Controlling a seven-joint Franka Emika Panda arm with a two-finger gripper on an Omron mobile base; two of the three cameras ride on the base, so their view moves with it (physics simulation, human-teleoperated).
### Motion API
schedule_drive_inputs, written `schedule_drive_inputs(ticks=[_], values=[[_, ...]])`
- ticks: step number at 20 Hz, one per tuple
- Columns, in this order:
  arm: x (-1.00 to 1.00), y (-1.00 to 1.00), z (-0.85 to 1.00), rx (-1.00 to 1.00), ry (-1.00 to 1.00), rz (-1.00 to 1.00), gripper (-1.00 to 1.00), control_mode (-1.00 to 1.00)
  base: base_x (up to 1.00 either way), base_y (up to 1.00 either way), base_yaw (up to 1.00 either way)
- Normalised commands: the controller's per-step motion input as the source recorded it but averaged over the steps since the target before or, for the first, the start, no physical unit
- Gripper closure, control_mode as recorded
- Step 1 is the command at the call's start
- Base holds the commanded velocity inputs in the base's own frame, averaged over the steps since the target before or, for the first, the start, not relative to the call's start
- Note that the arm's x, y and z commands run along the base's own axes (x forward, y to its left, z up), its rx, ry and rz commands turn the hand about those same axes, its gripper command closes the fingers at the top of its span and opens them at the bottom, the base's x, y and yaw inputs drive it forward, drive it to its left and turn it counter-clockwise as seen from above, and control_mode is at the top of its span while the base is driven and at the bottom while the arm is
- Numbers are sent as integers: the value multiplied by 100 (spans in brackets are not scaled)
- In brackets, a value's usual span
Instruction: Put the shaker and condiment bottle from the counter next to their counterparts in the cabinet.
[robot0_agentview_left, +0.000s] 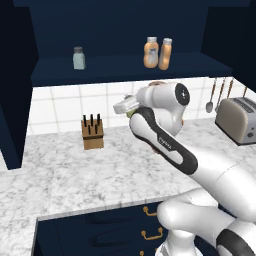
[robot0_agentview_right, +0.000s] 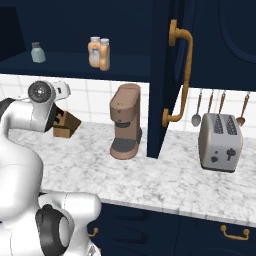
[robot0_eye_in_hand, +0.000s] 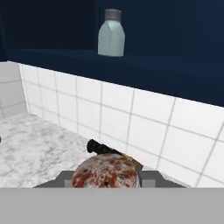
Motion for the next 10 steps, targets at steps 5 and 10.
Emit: schedule_drive_inputs(ticks=[5,10], values=[[-75,27,40,0,-15,0,100,-100,0,0,0],[-45,11,51,0,-16,0,100,-100,0,0,0]])
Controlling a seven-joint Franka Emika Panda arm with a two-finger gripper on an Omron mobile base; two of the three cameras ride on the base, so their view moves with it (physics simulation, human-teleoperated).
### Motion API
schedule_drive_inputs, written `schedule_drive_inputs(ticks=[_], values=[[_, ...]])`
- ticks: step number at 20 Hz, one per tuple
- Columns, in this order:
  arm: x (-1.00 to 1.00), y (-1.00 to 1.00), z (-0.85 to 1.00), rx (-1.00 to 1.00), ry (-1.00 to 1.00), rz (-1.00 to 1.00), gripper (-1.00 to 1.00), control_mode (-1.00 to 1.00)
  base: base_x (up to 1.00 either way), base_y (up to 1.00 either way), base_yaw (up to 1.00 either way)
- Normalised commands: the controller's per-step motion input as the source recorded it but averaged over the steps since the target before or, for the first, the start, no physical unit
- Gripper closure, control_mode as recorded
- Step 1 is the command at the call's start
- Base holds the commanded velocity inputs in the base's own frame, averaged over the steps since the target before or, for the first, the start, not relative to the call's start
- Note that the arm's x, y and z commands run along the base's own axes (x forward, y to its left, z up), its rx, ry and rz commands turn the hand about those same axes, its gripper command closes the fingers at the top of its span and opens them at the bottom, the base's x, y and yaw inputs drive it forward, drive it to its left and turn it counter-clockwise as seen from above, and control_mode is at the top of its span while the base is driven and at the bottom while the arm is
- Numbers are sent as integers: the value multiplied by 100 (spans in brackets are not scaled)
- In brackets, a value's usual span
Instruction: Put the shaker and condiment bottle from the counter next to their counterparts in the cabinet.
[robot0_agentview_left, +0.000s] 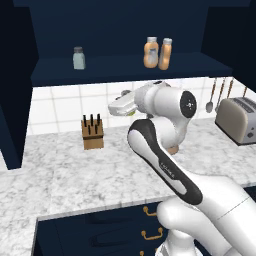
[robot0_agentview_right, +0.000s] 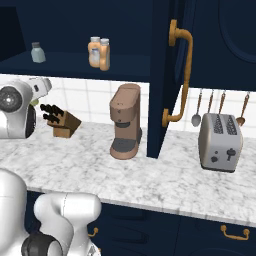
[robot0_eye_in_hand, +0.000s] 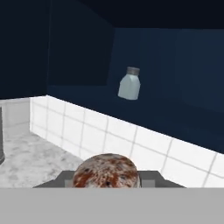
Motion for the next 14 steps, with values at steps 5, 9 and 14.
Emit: schedule_drive_inputs(ticks=[5,9,14], values=[[-6,3,59,8,-6,-8,100,-100,0,0,0],[0,0,48,17,0,-16,100,-100,0,0,0],[0,0,35,11,0,-10,100,-100,0,0,0]])
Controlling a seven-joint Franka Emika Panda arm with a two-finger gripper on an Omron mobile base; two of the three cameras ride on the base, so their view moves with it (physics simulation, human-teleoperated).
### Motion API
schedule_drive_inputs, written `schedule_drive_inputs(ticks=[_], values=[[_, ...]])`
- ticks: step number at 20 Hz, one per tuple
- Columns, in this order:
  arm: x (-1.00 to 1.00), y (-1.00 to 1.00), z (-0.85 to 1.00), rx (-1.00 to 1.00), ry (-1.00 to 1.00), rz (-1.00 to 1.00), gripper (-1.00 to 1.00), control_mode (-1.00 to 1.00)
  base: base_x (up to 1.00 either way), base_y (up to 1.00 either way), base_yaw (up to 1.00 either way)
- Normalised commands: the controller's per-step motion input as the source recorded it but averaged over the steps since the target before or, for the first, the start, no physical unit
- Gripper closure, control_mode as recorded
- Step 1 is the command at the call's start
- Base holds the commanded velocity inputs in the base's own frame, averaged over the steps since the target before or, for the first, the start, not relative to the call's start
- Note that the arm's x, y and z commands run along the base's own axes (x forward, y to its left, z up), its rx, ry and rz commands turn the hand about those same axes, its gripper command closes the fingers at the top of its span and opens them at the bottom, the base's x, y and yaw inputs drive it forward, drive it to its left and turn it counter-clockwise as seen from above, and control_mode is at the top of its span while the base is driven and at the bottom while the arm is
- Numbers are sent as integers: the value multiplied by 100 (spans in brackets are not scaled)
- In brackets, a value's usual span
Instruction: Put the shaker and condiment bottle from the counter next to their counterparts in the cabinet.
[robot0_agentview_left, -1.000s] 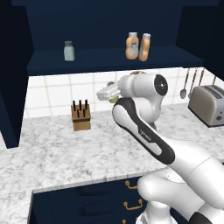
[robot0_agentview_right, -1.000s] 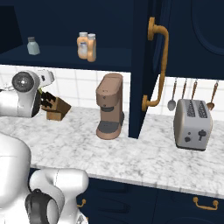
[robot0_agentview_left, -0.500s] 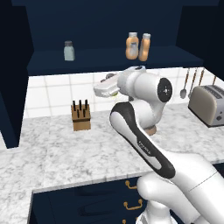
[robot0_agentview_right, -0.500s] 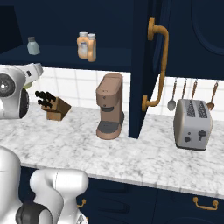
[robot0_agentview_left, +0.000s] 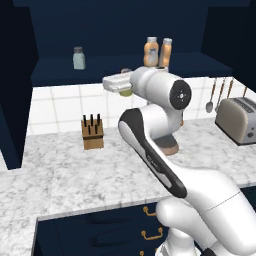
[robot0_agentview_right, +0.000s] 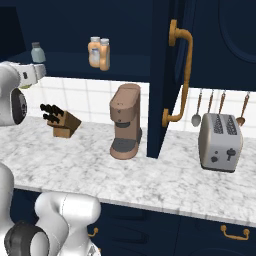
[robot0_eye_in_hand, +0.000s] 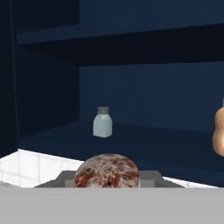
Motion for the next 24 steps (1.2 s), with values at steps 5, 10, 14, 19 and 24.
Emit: schedule_drive_inputs(ticks=[5,10,14,19,24], values=[[0,0,26,11,0,-3,100,-100,0,0,0],[23,0,0,2,0,0,100,-100,0,0,0],[39,0,0,0,1,0,100,-100,0,0,0],[43,0,0,0,3,0,100,-100,0,0,0],[49,0,0,0,5,0,100,-100,0,0,0]])
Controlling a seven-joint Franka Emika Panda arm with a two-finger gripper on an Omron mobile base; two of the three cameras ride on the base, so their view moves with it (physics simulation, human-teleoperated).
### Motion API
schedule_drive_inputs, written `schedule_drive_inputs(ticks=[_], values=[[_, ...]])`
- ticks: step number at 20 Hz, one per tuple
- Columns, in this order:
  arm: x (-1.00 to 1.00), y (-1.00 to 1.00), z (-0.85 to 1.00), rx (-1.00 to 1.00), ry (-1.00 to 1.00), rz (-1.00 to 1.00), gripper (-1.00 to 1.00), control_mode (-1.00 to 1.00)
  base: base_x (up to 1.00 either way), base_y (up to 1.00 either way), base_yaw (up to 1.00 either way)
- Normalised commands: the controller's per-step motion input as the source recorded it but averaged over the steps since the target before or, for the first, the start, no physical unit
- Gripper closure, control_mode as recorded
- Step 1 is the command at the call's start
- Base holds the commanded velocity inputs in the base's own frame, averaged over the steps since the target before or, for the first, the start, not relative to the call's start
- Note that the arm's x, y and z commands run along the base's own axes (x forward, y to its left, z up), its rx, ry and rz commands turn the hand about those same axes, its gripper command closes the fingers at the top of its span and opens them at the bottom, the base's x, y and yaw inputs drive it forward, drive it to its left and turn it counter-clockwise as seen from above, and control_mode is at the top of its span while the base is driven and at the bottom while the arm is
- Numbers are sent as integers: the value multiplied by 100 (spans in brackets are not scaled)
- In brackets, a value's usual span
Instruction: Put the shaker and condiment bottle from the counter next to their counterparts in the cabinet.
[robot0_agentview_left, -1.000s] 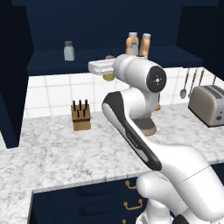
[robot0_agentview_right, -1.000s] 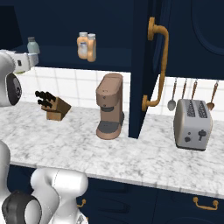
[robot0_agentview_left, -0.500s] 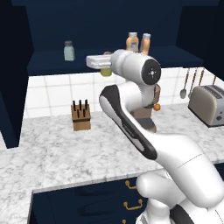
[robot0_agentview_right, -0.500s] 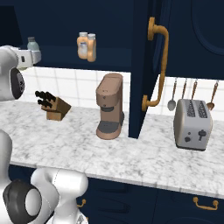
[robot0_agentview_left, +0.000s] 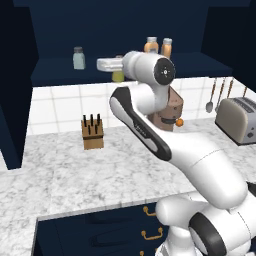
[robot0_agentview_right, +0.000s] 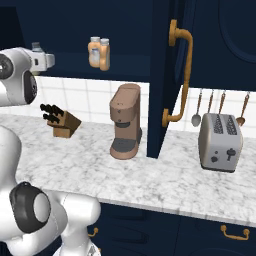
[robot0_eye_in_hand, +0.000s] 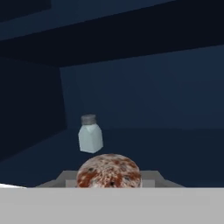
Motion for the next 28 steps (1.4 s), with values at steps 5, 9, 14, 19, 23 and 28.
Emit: schedule_drive_inputs(ticks=[5,9,14,19,23,28], values=[[46,4,0,0,3,0,100,-100,0,0,0],[22,15,3,0,0,0,100,-100,0,0,0],[1,21,1,0,0,0,100,-100,0,0,0],[21,6,0,0,0,0,100,-100,0,0,0],[40,0,0,0,0,0,100,-100,0,0,0],[31,7,0,0,0,0,100,-100,0,0,0]])
